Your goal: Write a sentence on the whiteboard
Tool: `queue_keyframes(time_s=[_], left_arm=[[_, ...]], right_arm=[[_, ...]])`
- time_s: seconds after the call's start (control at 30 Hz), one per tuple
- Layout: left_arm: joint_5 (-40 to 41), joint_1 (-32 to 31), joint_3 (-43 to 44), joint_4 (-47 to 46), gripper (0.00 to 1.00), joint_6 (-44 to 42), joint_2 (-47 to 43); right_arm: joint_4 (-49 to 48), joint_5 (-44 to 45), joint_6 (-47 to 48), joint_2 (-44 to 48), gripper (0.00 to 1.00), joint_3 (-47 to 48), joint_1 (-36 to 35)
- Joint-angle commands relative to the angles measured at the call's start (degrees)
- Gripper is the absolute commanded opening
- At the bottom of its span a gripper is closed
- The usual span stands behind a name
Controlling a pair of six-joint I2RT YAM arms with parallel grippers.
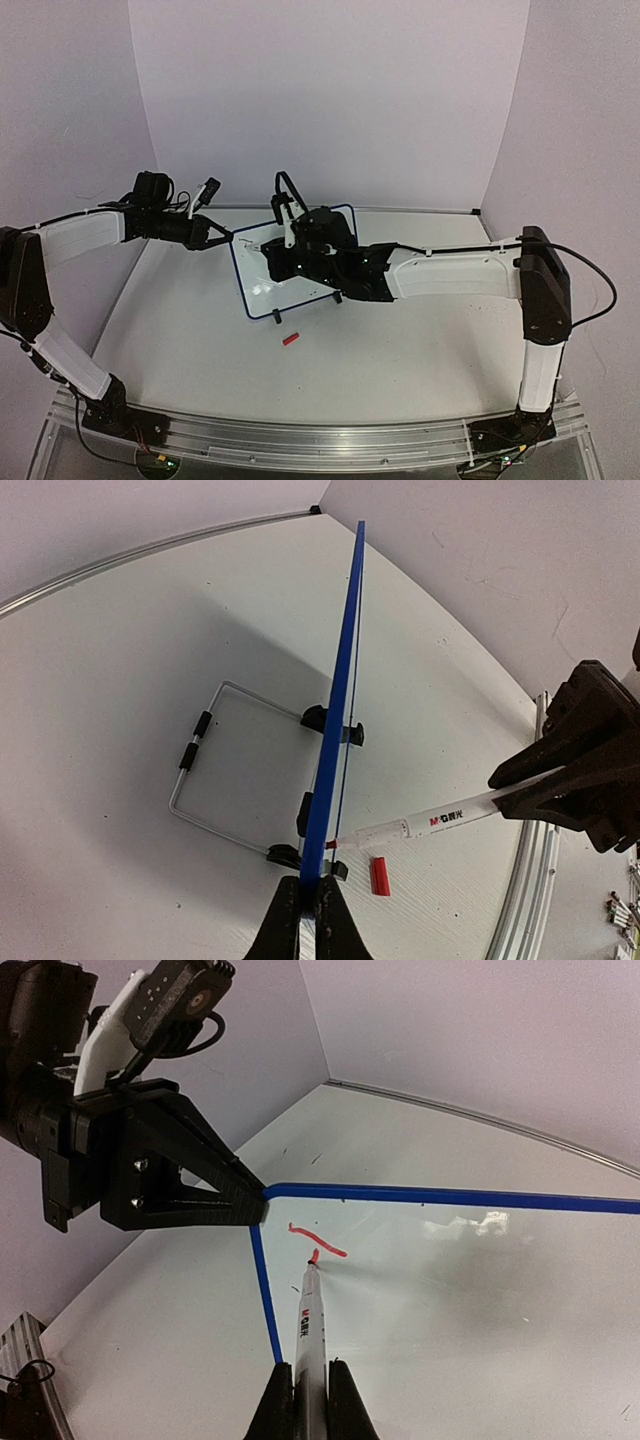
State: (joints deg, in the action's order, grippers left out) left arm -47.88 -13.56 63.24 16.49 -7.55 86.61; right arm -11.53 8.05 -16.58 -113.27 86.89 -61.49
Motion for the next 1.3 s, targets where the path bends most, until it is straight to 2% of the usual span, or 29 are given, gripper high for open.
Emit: queue_keyframes(time_s=[0.0, 0.47, 0.7, 0.83, 1.27], left_arm=[[-0.7, 0.0, 0.0, -0.6, 0.00, -0.3, -2.8], [-0.4, 0.1, -0.1, -0.6, 0.00, -0.5, -2.9], [-0.2, 0.1, -0.1, -0.4, 0.00, -0.6, -3.0], [-0.2, 0.0, -0.1, -0.4, 0.00, -0.5, -3.2], [-0.1, 0.0, -0.1, -0.3, 0.00, -0.7, -3.2]], right_arm=[[0.2, 0.6, -0.8, 0.7, 0.00, -0.6, -0.1], [0.3, -0.7, -2.1, 1.8, 0.00, -3.7, -0.1], [-1.3, -2.0, -2.0, 6.8, 0.00, -6.0, -0.1], [-1.5, 0.4, -1.5, 8.8, 0.00, -7.0, 0.0], [-1.6, -1.3, -1.3, 5.4, 0.00, -4.2, 1.6]])
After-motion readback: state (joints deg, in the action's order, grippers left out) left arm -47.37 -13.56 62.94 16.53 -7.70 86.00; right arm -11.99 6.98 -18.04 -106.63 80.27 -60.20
